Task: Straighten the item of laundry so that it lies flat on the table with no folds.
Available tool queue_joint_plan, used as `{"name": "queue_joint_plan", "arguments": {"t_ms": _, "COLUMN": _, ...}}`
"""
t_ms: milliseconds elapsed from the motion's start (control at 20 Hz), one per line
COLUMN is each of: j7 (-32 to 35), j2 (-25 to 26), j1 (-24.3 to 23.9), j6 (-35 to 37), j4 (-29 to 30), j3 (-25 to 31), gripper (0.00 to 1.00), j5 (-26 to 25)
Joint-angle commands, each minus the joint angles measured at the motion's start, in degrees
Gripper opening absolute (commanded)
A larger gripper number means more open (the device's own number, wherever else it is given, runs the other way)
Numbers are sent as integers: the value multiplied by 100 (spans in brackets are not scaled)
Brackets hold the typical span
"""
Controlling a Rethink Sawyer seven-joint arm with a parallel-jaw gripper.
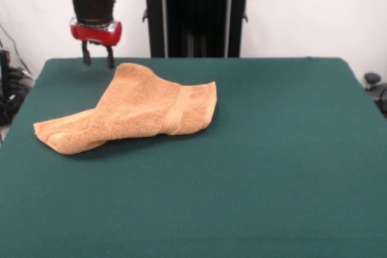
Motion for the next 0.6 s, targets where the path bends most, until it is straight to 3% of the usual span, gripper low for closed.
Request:
{"name": "queue_joint_plan", "arguments": {"t_ms": 50, "j7": 1513, "j2": 505, "j1": 254, "j6": -494, "j4": 272, "j3": 32, "gripper": 100, "j5": 523}}
{"name": "queue_joint_plan", "arguments": {"t_ms": 600, "j7": 1614, "j2": 709, "j1": 474, "j6": -781, "j4": 310, "j3": 53, "gripper": 100, "j5": 850}}
